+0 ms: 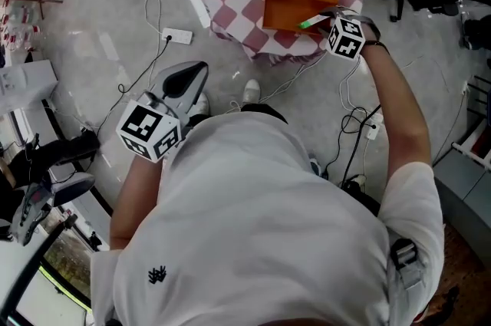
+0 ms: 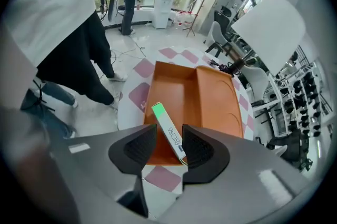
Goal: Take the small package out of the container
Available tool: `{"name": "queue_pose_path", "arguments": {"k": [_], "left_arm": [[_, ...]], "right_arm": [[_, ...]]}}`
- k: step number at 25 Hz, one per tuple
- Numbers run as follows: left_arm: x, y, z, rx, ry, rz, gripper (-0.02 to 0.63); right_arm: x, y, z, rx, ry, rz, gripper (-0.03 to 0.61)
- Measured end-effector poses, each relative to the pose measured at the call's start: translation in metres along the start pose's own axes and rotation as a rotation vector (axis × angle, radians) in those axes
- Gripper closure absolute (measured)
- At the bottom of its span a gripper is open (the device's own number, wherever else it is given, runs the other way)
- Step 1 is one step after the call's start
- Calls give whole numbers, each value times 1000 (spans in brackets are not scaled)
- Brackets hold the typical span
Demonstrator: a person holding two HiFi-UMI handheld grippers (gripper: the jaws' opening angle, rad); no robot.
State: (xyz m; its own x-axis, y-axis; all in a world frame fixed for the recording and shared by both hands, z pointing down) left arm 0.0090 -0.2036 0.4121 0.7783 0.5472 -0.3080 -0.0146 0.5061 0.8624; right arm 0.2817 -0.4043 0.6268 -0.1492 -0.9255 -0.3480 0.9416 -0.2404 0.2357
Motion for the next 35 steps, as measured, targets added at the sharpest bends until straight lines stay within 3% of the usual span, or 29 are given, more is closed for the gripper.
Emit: {"name": "queue_pose_path", "arguments": {"k": [7,13,19,26,35], "left_arm": [[-14,2,-17,17,-61,-22,557],[-21,8,-24,20,-92,-50,557],[-27,5,-23,32,-106,-48,557],[-31,0,-27,34,-117,-7,557],[-30,-6,-22,27,-62,42,557]], "right_arm": [[0,2,27,-81,-59,-187,442],[-3,13,41,-149,-134,-250,443],[-4,11,45,-152,-161,-268,462],[3,2,44,-123,-123,-233,482],[13,-8,16,-83,-75,41,483]]}}
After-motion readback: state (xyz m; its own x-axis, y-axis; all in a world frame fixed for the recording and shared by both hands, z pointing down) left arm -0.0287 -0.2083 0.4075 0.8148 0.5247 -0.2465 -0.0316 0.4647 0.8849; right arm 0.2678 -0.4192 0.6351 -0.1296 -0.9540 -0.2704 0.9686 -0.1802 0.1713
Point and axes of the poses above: the fingertips, and each gripper's own axes: z forward along the fingers, x to its right, y out of its underside, the point moved 2 cm from there along -z, backward along the fingers, and after that the axes turned 6 degrees about y, right-handed, at the moved point
